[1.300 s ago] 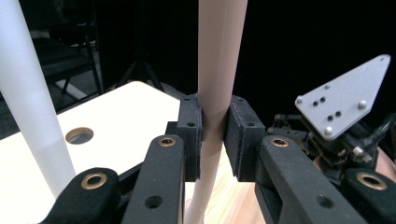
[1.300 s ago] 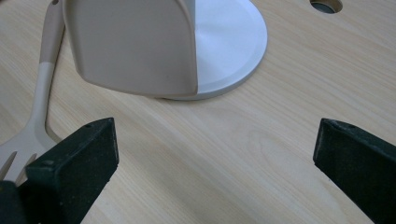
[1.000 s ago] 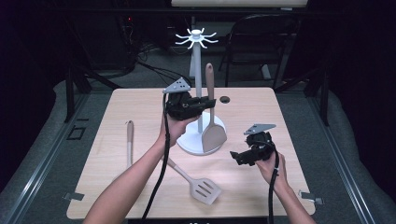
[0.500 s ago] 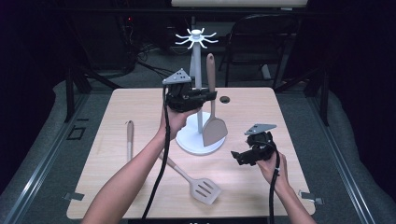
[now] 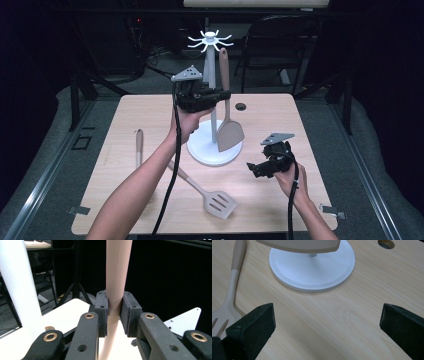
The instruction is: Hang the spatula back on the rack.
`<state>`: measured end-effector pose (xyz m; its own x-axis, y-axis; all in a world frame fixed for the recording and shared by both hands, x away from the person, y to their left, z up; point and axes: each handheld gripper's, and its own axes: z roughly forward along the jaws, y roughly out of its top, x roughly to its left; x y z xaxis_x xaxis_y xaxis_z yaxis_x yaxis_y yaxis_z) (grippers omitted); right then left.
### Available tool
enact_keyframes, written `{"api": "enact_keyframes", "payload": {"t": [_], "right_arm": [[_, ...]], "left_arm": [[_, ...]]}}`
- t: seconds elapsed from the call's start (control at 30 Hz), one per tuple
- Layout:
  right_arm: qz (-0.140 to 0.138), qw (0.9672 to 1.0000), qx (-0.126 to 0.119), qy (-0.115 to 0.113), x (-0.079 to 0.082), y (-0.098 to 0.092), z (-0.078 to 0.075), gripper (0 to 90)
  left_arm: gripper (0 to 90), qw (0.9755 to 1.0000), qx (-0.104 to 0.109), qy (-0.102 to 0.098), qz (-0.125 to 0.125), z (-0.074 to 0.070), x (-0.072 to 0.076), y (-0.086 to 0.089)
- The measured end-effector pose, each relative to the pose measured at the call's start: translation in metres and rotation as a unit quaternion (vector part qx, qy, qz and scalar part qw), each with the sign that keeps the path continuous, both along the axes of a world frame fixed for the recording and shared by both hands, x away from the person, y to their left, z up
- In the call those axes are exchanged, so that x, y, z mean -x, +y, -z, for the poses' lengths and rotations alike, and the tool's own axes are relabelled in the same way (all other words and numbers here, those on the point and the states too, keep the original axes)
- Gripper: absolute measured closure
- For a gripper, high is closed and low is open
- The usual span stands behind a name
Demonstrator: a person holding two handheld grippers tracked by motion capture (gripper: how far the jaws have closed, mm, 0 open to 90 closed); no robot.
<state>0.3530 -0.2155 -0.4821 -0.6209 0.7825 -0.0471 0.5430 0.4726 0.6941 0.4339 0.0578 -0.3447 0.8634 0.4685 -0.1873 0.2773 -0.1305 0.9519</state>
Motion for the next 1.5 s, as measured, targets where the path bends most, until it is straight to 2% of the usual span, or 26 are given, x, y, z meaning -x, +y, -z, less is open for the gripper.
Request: {"api": "enact_keyframes", "payload": {"t": [0.5, 0.7, 0.8, 1.03, 1.5], "right_arm": [[-0.001, 1.0000, 0.005, 0.003, -0.001, 0.000, 0.000, 0.0], [-0.002, 1.0000, 0.003, 0.005, -0.001, 0.000, 0.001, 0.0], [-0.001, 1.0000, 0.000, 0.004, -0.001, 0.000, 0.002, 0.0], [-0.002, 1.0000, 0.002, 0.007, -0.001, -0.001, 0.001, 0.0], [-0.004, 0.9999, 0.004, 0.009, -0.001, 0.000, 0.003, 0.0]], "left_arm": [[77.4, 0.9999, 0.003, 0.008, -0.008, 0.002, -0.007, 0.002], [77.3, 0.9999, -0.002, 0.007, -0.013, 0.002, -0.009, 0.003], [77.3, 0.9998, -0.012, 0.004, -0.018, 0.002, -0.011, 0.003], [77.3, 0.9995, -0.014, 0.006, -0.028, 0.005, -0.014, 0.004], [76.8, 0.9985, -0.024, -0.019, -0.046, 0.010, -0.015, 0.006]]}}
